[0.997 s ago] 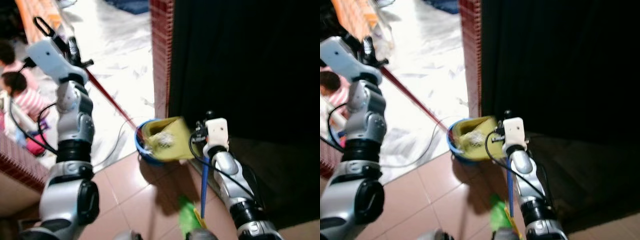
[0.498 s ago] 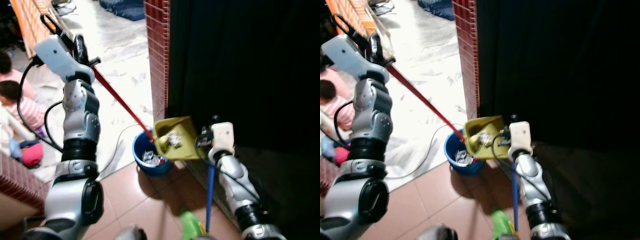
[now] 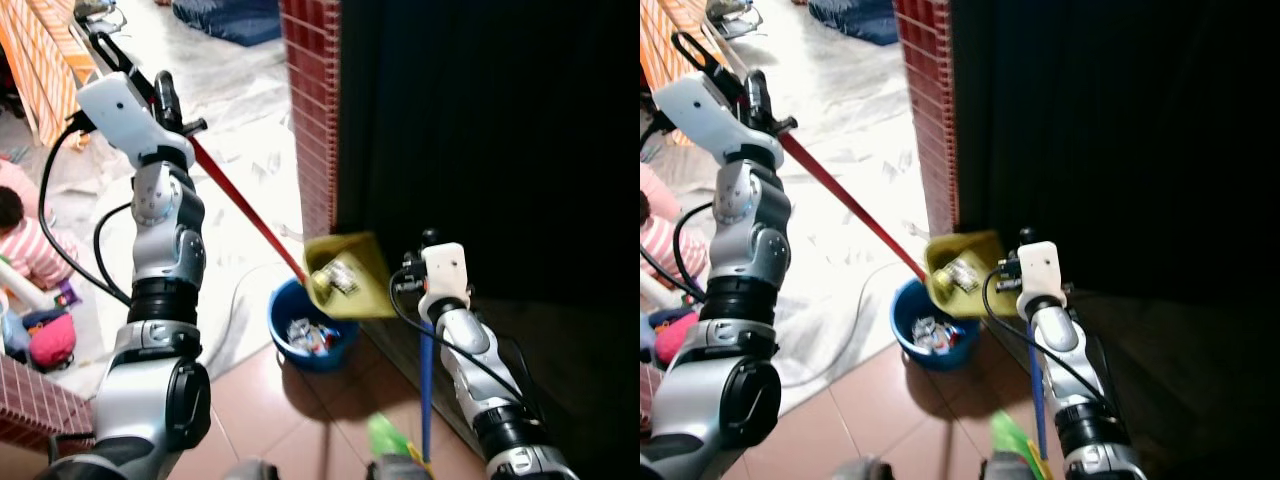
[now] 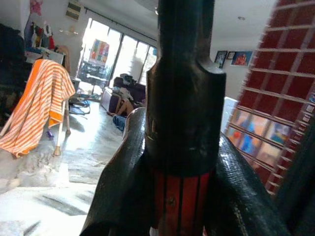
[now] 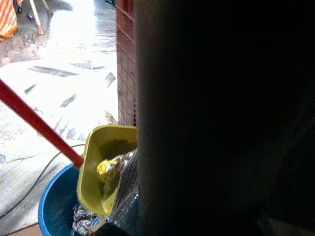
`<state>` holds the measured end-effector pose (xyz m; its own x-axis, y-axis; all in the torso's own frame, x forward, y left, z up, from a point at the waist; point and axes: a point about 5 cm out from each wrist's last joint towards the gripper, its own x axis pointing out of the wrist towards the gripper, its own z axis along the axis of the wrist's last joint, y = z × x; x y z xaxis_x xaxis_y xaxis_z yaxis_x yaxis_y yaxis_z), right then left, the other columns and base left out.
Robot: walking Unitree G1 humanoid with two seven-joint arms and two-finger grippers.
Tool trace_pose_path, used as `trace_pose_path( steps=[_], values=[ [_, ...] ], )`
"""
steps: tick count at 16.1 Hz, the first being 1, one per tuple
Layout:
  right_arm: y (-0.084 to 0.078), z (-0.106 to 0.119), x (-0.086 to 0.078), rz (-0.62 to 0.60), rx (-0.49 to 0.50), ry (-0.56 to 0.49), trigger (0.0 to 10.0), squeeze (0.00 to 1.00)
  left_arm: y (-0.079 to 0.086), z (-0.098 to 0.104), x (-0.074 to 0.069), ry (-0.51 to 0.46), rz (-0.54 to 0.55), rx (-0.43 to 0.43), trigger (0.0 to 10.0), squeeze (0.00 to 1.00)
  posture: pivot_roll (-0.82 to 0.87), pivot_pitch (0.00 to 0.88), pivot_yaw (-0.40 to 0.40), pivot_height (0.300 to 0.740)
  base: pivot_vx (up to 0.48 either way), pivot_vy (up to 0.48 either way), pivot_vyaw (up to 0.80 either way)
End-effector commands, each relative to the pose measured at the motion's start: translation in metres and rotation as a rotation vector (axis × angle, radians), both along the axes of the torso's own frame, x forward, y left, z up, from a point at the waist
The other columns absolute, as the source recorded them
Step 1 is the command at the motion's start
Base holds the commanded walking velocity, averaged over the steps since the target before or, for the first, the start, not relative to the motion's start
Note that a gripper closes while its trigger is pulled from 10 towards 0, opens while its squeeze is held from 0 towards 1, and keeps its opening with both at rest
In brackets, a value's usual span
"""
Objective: Sweep floor
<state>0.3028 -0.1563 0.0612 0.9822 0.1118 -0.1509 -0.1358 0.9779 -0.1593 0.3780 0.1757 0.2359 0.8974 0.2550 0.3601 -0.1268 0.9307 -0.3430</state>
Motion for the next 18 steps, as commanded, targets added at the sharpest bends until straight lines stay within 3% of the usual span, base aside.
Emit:
trace_pose_path(
  steps=[1, 5, 11, 13, 15, 18],
  values=[
    [0.01, 0.016, 0.007, 0.035, -0.003, -0.078, 10.0, 0.0, 0.012, 0.023, -0.005, -0.101, 0.071, 0.059, 10.0, 0.0, -0.11, 0.0, 0.06, 0.74, 0.0, 0.0, 0.0],
    [0.012, 0.014, 0.005, 0.04, 0.001, -0.07, 10.0, 0.0, 0.006, 0.023, -0.007, -0.116, 0.06, 0.071, 10.0, 0.0, -0.11, 0.0, 0.056, 0.74, 0.0, 0.0, 0.0],
    [0.011, 0.011, 0.003, 0.039, -0.003, -0.059, 10.0, 0.0, -0.018, 0.032, -0.012, -0.2, 0.019, 0.24, 10.0, 0.0, -0.11, 0.0, 0.057, 0.74, 0.0, 0.0, 0.0],
    [0.015, 0.015, 0.006, 0.045, 0.0, -0.075, 10.0, 0.0, -0.033, 0.037, -0.015, -0.244, -0.052, 0.303, 10.0, 0.0, -0.11, 0.0, 0.068, 0.74, 0.0, 0.0, 0.0],
    [0.017, 0.02, 0.011, 0.051, 0.003, -0.089, 10.0, 0.0, -0.062, 0.036, -0.024, -0.314, -0.213, 0.423, 10.0, 0.0, -0.11, 0.0, 0.067, 0.74, 0.0, 0.0, 0.0],
    [0.016, 0.02, 0.012, 0.051, 0.0, -0.09, 10.0, 0.0, -0.094, 0.02, -0.037, -0.327, -0.415, 0.513, 10.0, 0.0, -0.11, 0.0, 0.066, 0.74, 0.0, 0.0, 0.0]
  ],
)
